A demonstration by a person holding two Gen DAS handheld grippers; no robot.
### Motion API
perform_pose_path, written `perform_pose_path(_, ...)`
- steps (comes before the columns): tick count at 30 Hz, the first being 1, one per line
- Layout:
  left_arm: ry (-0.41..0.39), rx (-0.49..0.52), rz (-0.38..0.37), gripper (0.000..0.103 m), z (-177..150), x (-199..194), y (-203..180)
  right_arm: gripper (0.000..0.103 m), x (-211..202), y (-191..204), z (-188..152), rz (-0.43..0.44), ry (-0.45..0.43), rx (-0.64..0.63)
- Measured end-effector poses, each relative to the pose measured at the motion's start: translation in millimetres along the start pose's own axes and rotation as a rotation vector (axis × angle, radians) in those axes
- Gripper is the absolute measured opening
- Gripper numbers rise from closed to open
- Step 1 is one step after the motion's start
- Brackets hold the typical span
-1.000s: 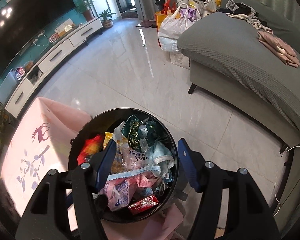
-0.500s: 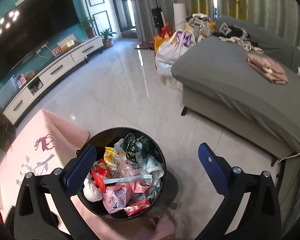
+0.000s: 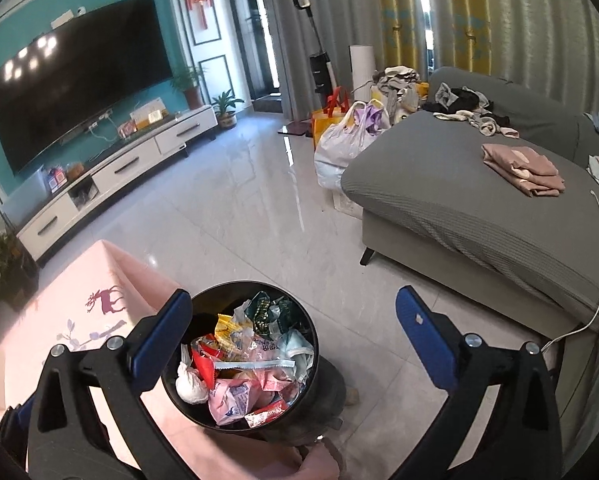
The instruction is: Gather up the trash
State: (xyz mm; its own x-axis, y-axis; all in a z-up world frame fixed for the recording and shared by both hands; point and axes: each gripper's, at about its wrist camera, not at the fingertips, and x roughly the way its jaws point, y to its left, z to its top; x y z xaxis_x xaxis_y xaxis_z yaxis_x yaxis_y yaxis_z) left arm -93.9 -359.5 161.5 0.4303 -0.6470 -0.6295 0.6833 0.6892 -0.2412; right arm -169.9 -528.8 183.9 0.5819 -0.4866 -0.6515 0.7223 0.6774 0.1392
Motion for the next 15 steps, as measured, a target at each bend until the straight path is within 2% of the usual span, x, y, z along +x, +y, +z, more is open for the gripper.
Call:
perform_pose_path(9,0.045,0.018,-0.012,0.100,-14,11,-8,0.100,15,8,-6,-0.033,0.050,-0.016)
perform_pose_path(15,0.051,0.006,-0.020,0.100,-20,15,-6,0.100,21,14,-8,-0.022,0.066,-0.030)
